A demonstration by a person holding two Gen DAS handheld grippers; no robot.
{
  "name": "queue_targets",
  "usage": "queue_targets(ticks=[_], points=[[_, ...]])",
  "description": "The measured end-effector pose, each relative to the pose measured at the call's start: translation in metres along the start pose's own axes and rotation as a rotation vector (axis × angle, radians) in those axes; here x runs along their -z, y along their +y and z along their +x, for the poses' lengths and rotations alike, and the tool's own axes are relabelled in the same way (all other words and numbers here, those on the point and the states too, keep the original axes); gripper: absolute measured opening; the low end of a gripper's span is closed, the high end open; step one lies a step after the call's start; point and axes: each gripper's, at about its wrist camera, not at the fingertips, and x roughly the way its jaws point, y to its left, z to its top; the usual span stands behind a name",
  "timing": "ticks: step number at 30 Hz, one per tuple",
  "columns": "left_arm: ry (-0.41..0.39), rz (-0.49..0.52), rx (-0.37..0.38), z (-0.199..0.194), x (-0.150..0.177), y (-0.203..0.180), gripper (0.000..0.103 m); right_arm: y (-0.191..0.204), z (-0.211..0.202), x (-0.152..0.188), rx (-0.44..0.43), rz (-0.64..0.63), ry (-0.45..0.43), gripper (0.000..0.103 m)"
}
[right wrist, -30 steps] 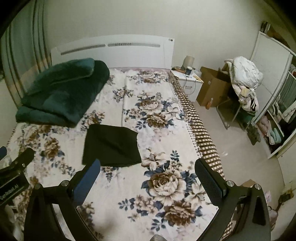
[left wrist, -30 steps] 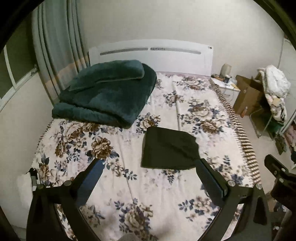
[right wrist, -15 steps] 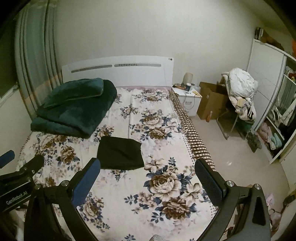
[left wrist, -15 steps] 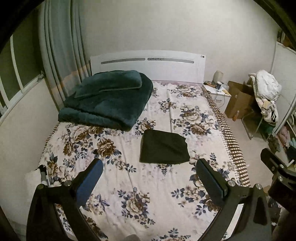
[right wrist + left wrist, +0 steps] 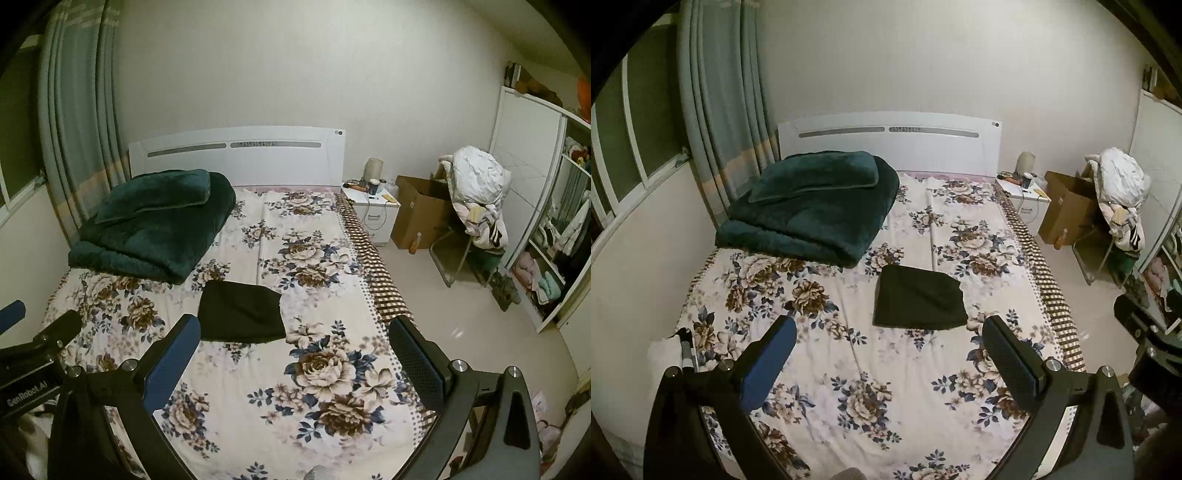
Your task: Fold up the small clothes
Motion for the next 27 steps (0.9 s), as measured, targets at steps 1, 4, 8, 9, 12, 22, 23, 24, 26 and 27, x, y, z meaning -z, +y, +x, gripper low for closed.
queue_targets(ticks=[1, 4, 8, 9, 12, 22, 23, 24, 26, 27], points=[[-0.001, -0.003, -0.001, -0.002, 0.0, 0.0, 0.103, 0.001, 0.001, 0.001, 0.0, 0.002, -0.001, 0.103], [-0.009, -0.009, -0.01, -0.005, -0.002, 0.0, 0.103, 0.001, 0.0, 0.002, 0.0, 0.002, -0.002, 0.103], [-0.009, -0.012, -0.014, -0.006, -0.003, 0.0, 0.103, 0.001, -0.007, 0.0, -0.003, -0.003, -0.003, 0.103], [-0.009, -0.011, -0.015, -0.007, -0.004, 0.0, 0.103, 0.001, -0.011, 0.0, -0.006, -0.004, -0.004, 0.103], [-0.009, -0.012, -0.015, -0.007, -0.004, 0.001, 0.103, 0.001, -0.017, -0.005, -0.014, -0.02, -0.007, 0.103], [-0.012, -0.02, -0.015, -0.012, -0.009, 0.003, 0.103, -0.003, -0.001, -0.02, -0.044, -0.044, -0.003, 0.103], [-0.013, -0.017, -0.018, -0.011, -0.008, 0.002, 0.103, -0.003, 0.0, -0.022, -0.045, -0.046, -0.004, 0.103], [-0.013, -0.016, -0.016, -0.011, -0.008, 0.003, 0.103, -0.003, 0.0, -0.022, -0.045, -0.047, -0.005, 0.103], [-0.012, -0.018, -0.017, -0.011, -0.008, 0.002, 0.103, -0.006, 0.004, -0.027, -0.052, -0.051, -0.005, 0.103], [-0.013, -0.018, -0.016, -0.011, -0.008, 0.002, 0.103, -0.007, 0.004, -0.028, -0.055, -0.05, -0.005, 0.103]])
